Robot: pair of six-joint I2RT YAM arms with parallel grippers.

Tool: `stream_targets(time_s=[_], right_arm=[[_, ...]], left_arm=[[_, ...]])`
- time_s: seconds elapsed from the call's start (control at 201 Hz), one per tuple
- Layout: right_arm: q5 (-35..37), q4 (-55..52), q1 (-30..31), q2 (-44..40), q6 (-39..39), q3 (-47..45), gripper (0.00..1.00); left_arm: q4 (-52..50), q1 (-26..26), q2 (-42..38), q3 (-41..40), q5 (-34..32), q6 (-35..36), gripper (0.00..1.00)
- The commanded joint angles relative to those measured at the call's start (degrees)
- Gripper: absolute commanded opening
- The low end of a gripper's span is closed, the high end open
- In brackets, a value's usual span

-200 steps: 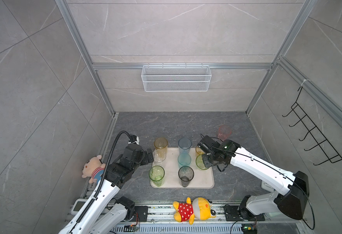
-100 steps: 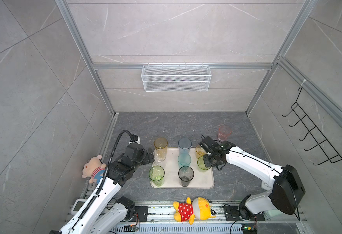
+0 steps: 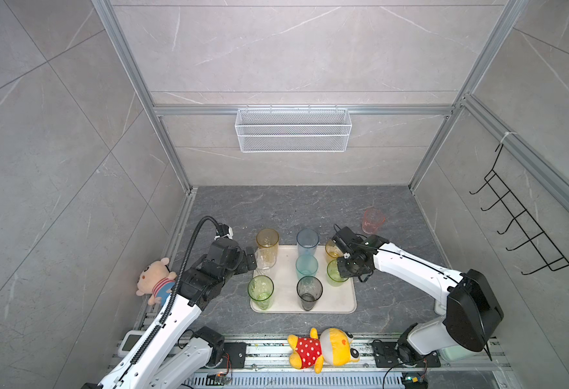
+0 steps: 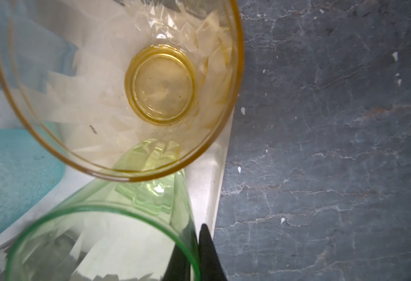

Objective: Place the glasses into the tray
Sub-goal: Place the glass on the tray.

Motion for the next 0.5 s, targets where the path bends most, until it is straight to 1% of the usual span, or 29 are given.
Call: stream_targets(time_s=[0.0,0.249,0.378,0.493], right_arm=[[-0.4,0.9,-0.4,0.9,-0.6,-0.8,0.0],[-1.6,2.0,-0.8,1.2,-0.3,-1.5,0.0],[-2.0,2.4,-1.0,1.6,-0.2,-1.5,0.03],[-2.1,2.5,-1.1,1.7,-0.1,-1.5,0.09]], left_arm=[[-0.8,0.3,-1.2,1.3,-0.7,-0.8,1.0],[-0.8,0.3,-1.6,1.2,-0.8,-0.9,1.0],[-0.9,0.2,-1.6,1.2,-0.7,-0.9,1.0],[-1.2,0.3,-1.7,1.2,-0.8,-0.9,1.0]])
